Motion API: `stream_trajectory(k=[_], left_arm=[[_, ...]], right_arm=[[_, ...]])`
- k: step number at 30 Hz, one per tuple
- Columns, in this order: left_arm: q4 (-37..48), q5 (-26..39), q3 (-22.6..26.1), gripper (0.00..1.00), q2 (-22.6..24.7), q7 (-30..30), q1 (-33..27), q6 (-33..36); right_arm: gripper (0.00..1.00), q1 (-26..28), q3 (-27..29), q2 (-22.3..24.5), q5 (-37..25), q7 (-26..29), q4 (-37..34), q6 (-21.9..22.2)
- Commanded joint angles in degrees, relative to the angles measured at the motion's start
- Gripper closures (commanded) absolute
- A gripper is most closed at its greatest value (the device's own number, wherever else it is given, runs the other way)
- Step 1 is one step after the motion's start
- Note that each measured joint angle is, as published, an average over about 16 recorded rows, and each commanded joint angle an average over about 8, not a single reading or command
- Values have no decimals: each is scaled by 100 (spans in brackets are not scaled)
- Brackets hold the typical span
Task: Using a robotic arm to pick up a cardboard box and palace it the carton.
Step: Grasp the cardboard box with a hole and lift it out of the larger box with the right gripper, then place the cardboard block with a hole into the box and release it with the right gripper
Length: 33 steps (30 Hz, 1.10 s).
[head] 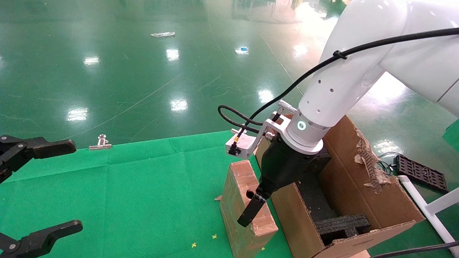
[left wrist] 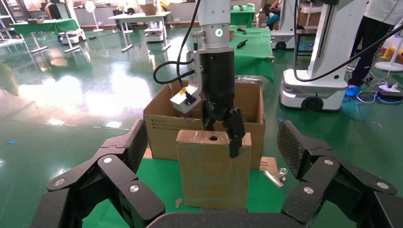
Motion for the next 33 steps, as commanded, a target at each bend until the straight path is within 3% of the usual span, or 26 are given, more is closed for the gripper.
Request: stream_trajectory(k=[1,4,22,28,33], left_arm=[[0,-1,1,95,0,0,0,0],[0,-1,2,100,-1,1,0,-1],[0,-6,9,100,-4,4,-2,-4],[0,-8,11,100,-5,5,-2,-5],[0,-9,13,100,-5,6,-3,-6]], right_arm=[[100,-2,-17,10,-29,19,46,10],[100,-14,-37,23,-55,43,96,22],[100,4,10,301,-81,-106,221,204],[100,381,292,672,-28,-502,201,429],[100,993,558,971,-85,-944,-268,445]])
